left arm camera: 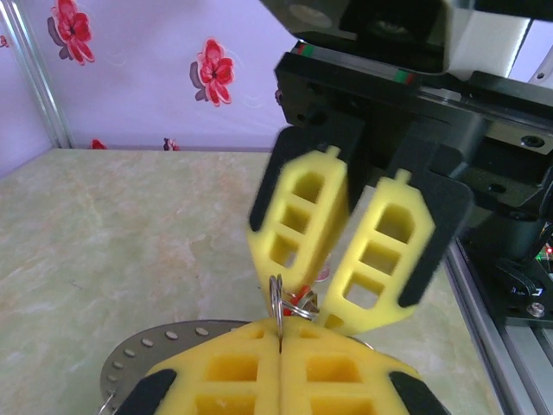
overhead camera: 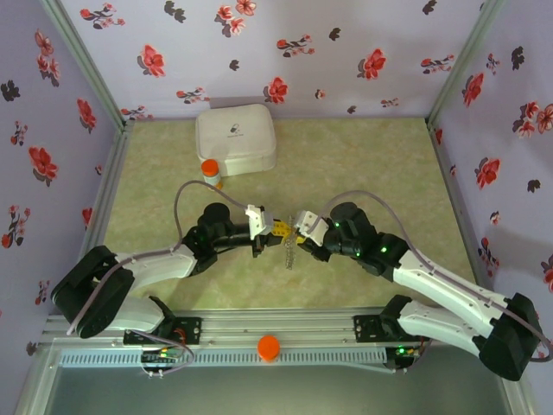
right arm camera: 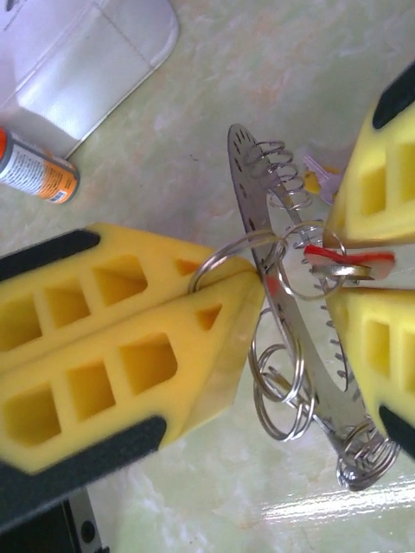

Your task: Put the keys on the keyring

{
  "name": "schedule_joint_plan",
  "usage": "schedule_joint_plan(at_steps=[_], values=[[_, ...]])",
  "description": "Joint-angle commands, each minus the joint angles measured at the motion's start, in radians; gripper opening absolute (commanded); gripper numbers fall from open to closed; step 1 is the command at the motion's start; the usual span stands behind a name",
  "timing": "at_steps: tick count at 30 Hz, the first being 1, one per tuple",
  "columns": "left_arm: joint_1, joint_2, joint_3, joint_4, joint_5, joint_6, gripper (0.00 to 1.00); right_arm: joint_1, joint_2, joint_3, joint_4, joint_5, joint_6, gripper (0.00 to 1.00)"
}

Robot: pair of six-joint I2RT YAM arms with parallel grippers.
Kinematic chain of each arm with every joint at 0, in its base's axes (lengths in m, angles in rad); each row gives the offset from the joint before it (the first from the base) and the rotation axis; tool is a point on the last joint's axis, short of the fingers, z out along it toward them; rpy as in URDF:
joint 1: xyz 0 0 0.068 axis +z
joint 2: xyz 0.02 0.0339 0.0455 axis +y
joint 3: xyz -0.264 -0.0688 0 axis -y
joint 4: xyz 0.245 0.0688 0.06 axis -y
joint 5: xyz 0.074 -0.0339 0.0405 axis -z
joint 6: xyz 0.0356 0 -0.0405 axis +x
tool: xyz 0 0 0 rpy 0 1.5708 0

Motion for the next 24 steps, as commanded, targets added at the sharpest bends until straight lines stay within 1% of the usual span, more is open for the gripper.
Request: schedule_joint_plan(at_steps=[1,5,11,14,16,20,21,24], values=[[-0.003,-0.028,-0.005,0.068,0.020,-0.014,0.00,-0.004,-0.009,0.031,-0.008,-0.035,0.009,0.09],[-0.003,-0.031,0.001,0.111,0.036,-0.050,0.00,0.002,0.019,0.042,-0.017,-0.045,-0.006,0.00],[-0.003,-0.037,0.026,0.169,0.060,-0.090,0.00,0.035,0.111,0.081,-0.055,-0.097,-0.036,0.00],[-0.003,-0.048,0.024,0.168,0.061,-0.095,0.00,0.038,0.131,0.092,-0.078,-0.085,-0.039,0.00],[-0.001,-0.052,0.016,0.159,0.059,-0.088,0.00,0.039,0.113,0.087,-0.070,-0.059,-0.036,0.00],[0.000,-0.049,0.003,0.127,0.056,-0.063,0.00,0.039,0.042,0.054,-0.035,0.005,-0.035,0.12],[0.001,-0.046,0.002,0.116,0.056,-0.055,0.00,0.038,0.023,0.045,-0.036,0.023,-0.035,0.19],[0.001,-0.040,0.000,0.114,0.055,-0.046,0.00,0.038,-0.031,0.038,-0.091,0.060,-0.067,0.26]])
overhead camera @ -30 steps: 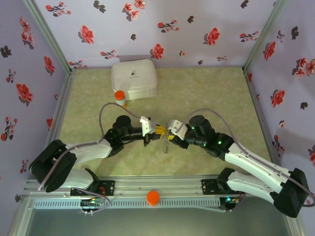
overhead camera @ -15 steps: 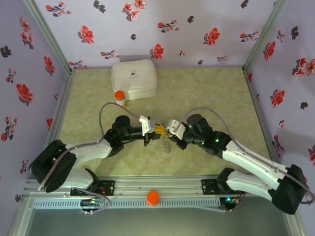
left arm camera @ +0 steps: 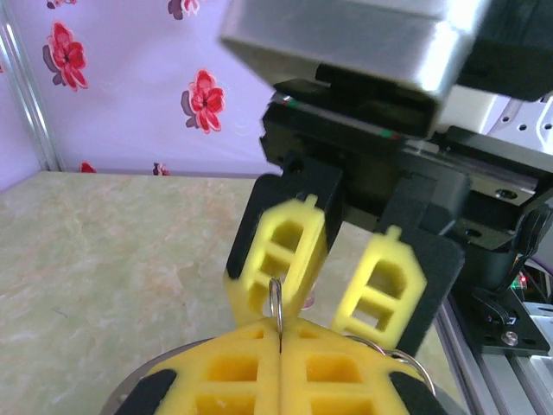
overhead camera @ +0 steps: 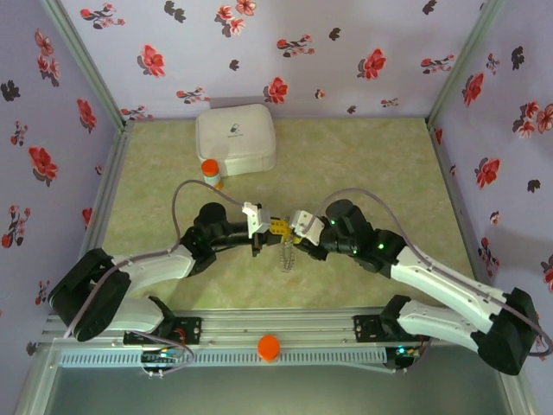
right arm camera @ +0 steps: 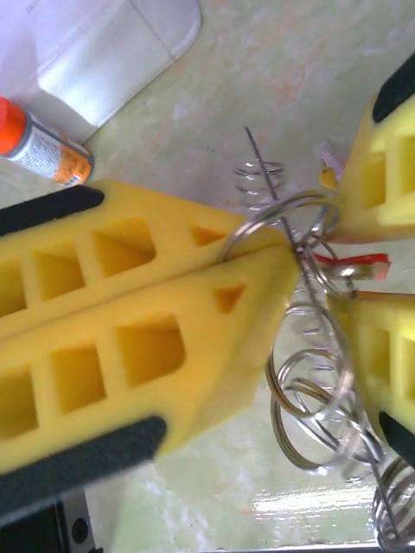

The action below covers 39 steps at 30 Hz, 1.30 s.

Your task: Put the keys on the keyring

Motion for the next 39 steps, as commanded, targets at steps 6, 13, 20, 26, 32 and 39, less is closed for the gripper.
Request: schedule_joint_plan(at_steps=[6,13,20,26,32,39], values=[[0.003,-0.012,0.000,0.063,0.020,0.025,0.00,0.003,-0.125,0.034,-0.183,0.009,-0.102,0.29],[0.004,-0.014,0.000,0.059,0.027,0.015,0.00,-0.019,-0.163,0.015,-0.004,0.031,-0.063,0.23],[0.006,-0.020,0.003,0.051,0.041,0.016,0.00,-0.027,-0.098,0.013,0.098,-0.038,-0.016,0.26],[0.006,-0.019,0.006,0.050,0.050,0.015,0.00,-0.029,-0.063,0.012,0.104,-0.074,-0.019,0.22],[0.009,-0.017,0.011,0.045,0.067,0.010,0.00,-0.036,-0.024,0.030,0.070,-0.138,-0.035,0.13],[0.014,0.000,0.004,0.044,0.051,0.034,0.10,-0.038,0.036,0.096,-0.028,-0.195,-0.077,0.00]])
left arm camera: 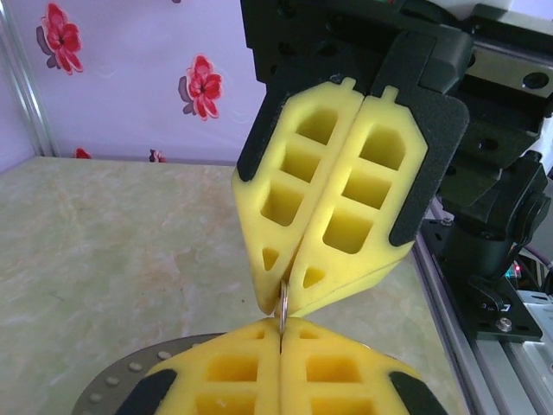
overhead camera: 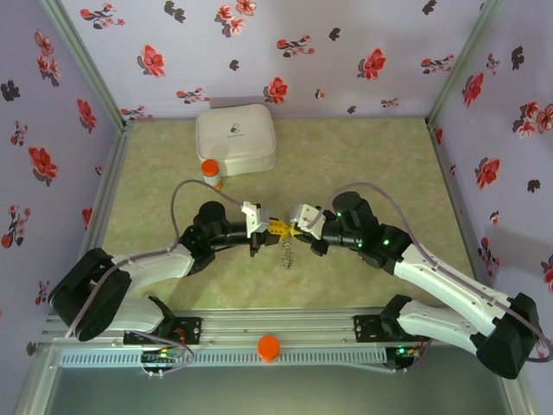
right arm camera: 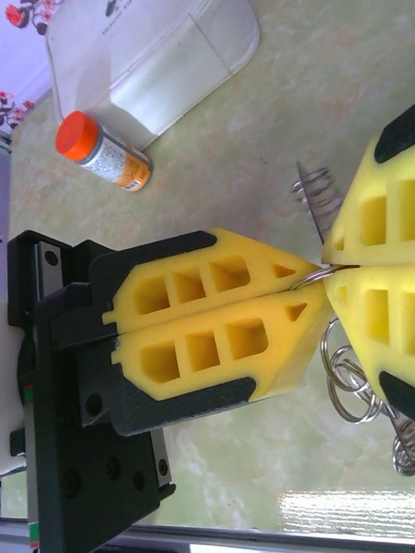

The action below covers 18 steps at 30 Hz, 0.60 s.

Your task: Put the keys on the keyring

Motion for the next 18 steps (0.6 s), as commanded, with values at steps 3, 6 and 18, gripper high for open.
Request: schedule_joint_plan(at_steps=[3,6,18], values=[[-0.007,-0.002,-0.015,0.039,-0.030,0.079,0.44,0.007,0.044,0.069,-0.107,-0.055,-0.057,0.00],[-0.007,-0.012,-0.023,-0.026,-0.063,0.117,0.48,0.007,0.073,0.099,-0.168,-0.016,-0.097,0.00],[-0.007,-0.095,0.004,-0.279,-0.131,0.240,0.49,0.033,0.172,0.210,-0.294,0.090,-0.177,0.00]])
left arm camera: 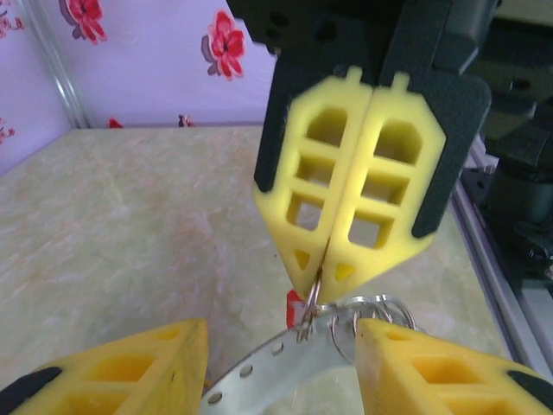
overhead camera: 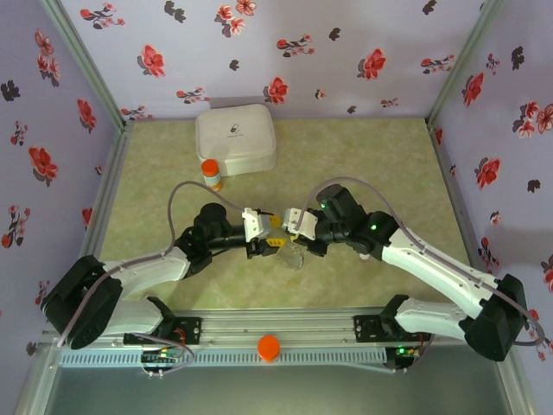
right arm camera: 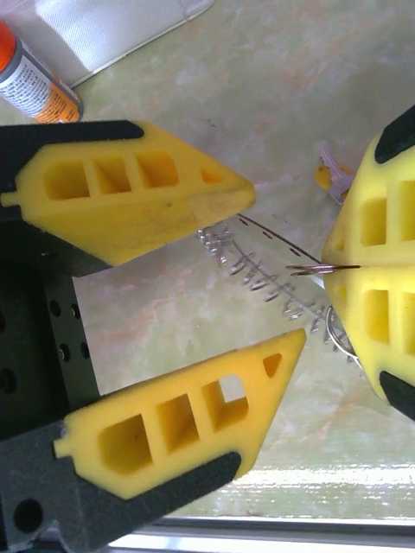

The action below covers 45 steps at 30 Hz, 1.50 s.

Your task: Put the keys on the keyring

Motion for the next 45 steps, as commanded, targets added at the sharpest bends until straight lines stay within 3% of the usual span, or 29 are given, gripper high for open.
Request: schedule_joint_plan(at_steps=[1,8,19,22,29,31,33,35,39,45], values=[[-0.003,-0.024,0.015,-0.074,-0.029,0.058,0.49,0.011,0.022,0.049,-0.043,0.047,-0.045,0.00],[-0.003,-0.012,0.029,-0.092,-0.023,0.058,0.48,0.023,0.046,0.068,-0.019,0.030,-0.057,0.00],[-0.007,0.000,0.043,-0.095,-0.013,0.058,0.37,0.049,0.078,0.091,-0.010,0.016,-0.078,0.00],[-0.006,0.007,0.048,-0.091,-0.001,0.057,0.30,0.056,0.088,0.093,-0.004,0.011,-0.076,0.00],[-0.008,0.010,0.048,-0.095,0.007,0.060,0.01,0.062,0.088,0.085,0.011,0.006,-0.061,0.00],[-0.008,0.009,0.046,-0.092,0.009,0.060,0.00,0.058,0.073,0.067,0.044,0.006,-0.039,0.00],[-0.008,0.008,0.040,-0.082,0.013,0.058,0.00,0.039,0.039,0.026,0.099,-0.010,0.003,0.14],[-0.008,0.004,0.029,-0.054,0.014,0.050,0.00,0.002,-0.010,-0.027,0.158,-0.044,0.053,0.19],[-0.008,0.005,0.000,0.034,0.015,0.016,0.00,-0.058,-0.136,-0.169,0.269,-0.090,0.120,0.28],[-0.008,0.030,-0.017,0.155,0.034,-0.040,0.00,-0.058,-0.191,-0.256,0.291,-0.057,0.162,0.29]])
